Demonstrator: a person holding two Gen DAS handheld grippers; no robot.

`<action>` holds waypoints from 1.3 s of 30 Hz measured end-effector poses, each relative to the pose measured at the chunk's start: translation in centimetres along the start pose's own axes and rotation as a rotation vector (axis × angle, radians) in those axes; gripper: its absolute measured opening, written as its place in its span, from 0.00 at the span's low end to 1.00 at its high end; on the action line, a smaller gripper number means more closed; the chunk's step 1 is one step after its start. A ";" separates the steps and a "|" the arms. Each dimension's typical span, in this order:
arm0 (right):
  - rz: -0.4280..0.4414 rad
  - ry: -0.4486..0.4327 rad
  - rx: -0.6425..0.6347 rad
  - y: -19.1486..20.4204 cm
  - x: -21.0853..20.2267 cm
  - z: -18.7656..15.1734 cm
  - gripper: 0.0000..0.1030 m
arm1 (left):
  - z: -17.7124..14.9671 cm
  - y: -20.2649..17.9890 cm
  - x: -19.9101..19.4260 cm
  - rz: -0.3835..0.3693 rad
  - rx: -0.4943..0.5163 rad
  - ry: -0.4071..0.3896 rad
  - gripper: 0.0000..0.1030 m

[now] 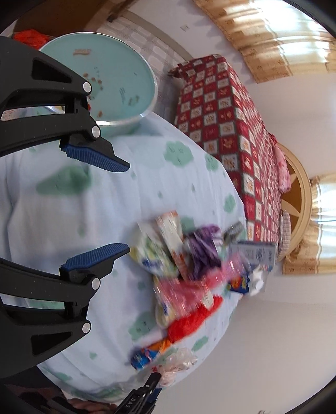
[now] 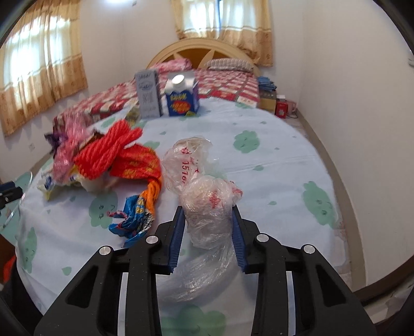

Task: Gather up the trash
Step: 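Grasp the clear plastic bag with the right gripper while the left grasps the pink bag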

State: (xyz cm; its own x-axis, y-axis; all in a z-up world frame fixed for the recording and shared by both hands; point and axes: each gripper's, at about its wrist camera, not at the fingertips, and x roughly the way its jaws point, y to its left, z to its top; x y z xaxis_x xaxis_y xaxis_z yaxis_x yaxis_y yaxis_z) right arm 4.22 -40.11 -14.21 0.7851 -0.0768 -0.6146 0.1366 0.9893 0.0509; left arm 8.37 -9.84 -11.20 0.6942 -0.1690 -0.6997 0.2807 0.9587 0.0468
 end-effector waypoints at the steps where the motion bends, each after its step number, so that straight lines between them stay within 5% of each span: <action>1: -0.005 -0.011 0.010 -0.2 -0.4 0.0 0.34 | 0.3 -0.7 -0.1 -0.003 0.011 -0.006 0.56; 12: -0.034 -0.083 0.035 -1.6 -3.0 -0.5 0.34 | 4.0 -7.4 0.2 -0.069 0.048 -0.046 0.56; 17: 0.003 -0.091 0.033 -0.9 -2.9 -0.5 0.34 | 4.9 -8.9 2.5 -0.044 0.060 -0.024 0.56; 18: 0.005 -0.092 0.032 -0.8 -2.9 -0.6 0.34 | 5.0 -8.9 3.0 -0.042 0.060 -0.014 0.52; 19: 0.010 -0.094 0.031 -0.8 -2.9 -0.6 0.35 | 5.0 -8.9 3.4 -0.050 0.064 -0.005 0.35; 24: 0.031 -0.102 0.032 -0.6 -3.2 -0.8 0.35 | 4.5 -8.9 3.6 -0.103 0.097 0.038 0.07; 39: 0.083 -0.154 -0.046 4.3 -4.8 1.2 0.35 | 3.0 -2.8 -4.1 -0.090 0.095 -0.069 0.07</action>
State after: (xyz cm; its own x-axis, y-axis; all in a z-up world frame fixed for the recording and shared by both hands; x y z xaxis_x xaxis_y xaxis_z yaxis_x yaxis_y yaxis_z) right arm 1.78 -35.62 -10.05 0.8764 -0.0093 -0.4814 0.0427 0.9974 0.0584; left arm 6.75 -12.55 -6.29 0.7061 -0.2721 -0.6538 0.4033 0.9134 0.0554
